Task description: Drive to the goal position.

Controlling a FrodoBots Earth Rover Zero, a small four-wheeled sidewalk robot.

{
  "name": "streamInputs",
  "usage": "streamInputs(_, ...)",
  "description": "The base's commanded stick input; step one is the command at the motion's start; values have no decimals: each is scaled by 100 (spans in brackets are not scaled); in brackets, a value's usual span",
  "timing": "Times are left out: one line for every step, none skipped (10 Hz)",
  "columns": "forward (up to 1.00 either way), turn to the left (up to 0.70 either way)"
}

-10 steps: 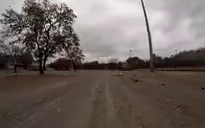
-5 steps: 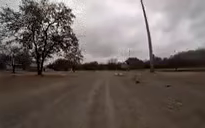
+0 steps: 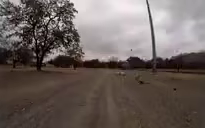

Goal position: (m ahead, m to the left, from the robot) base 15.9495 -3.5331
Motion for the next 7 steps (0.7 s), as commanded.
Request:
streamInputs(70,-1)
streamInputs(70,-1)
streamInputs(70,-1)
streamInputs(70,-1)
streamInputs(70,-1)
streamInputs(70,-1)
streamInputs(70,-1)
